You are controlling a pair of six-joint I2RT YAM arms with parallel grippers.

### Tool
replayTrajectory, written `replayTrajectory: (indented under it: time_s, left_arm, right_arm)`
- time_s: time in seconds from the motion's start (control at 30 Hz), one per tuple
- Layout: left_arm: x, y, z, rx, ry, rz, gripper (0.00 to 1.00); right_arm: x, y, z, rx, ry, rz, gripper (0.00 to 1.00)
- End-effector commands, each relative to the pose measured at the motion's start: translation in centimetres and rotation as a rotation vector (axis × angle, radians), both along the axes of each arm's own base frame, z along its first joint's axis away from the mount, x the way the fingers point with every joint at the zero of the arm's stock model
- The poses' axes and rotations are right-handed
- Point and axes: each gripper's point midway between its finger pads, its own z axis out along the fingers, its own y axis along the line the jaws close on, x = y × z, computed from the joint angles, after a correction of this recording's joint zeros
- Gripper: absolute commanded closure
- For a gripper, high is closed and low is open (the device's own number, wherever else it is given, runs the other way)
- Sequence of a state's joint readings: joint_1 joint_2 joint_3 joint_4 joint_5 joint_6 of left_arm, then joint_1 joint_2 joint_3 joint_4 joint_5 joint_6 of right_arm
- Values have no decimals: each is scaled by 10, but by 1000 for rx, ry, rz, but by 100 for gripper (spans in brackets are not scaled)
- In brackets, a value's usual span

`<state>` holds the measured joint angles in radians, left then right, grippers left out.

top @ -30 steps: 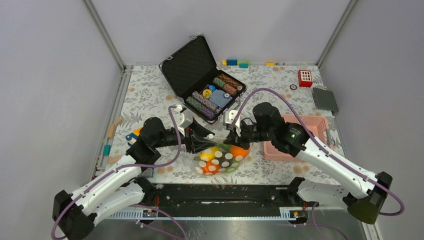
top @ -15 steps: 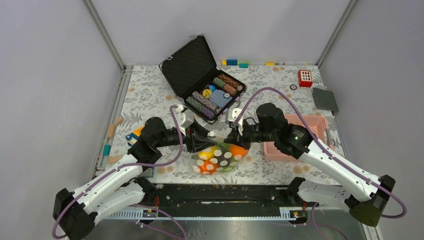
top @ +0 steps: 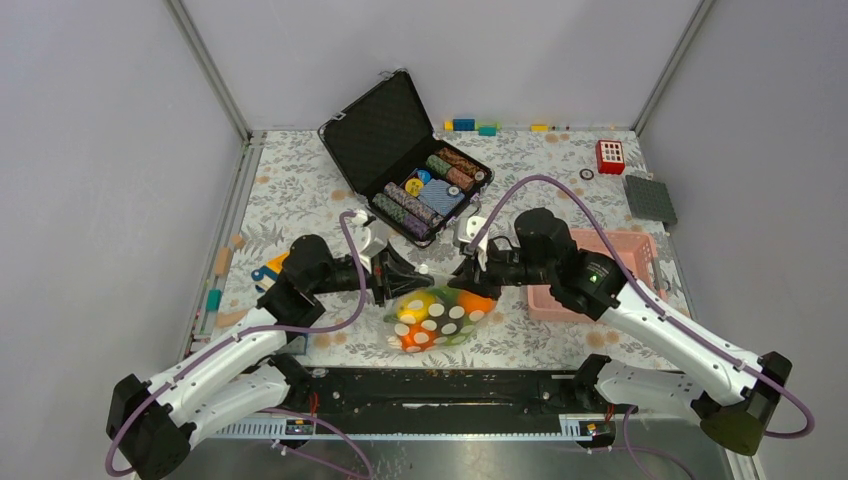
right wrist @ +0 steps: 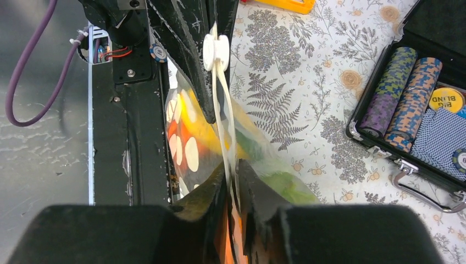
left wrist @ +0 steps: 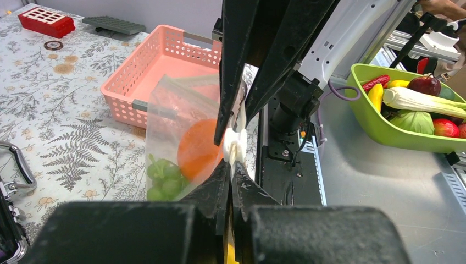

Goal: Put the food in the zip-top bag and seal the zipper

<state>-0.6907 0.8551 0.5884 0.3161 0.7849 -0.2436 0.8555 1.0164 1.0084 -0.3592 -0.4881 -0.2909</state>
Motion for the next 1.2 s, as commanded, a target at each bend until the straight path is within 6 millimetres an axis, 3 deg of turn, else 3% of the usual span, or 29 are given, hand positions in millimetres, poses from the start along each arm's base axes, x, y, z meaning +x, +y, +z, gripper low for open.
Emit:
replayTrajectory:
  time_s: [0.0, 0.1, 0.23, 0.4, 0.53, 0.83, 1.17]
  left_arm:
    - [-11, 1, 18, -49, -81, -53, 100]
    - [-12, 3, 17, -39, -87, -53, 100]
    - [-12, 5, 17, -23, -91, -43, 100]
    - [-13, 6, 18, -28, -96, -37, 100]
    - [-11, 8, 20, -34, -95, -19, 100]
    - [-14, 9, 21, -39, -110, -23, 100]
    - [-12, 9, 19, -37, -99, -12, 100]
  right_arm:
    - [-2, 0, 22, 58, -66, 16, 76]
    - [-15, 8, 36, 107, -57, 107, 55]
    - [-22, 23, 60, 186, -8, 163, 42]
    - [-14, 43, 76, 216, 52, 160, 41]
    - [-15, 52, 76, 216, 100, 177, 41]
    - [-17, 62, 71, 203, 133, 196, 54]
    - [-24, 61, 67, 196, 145, 228, 91]
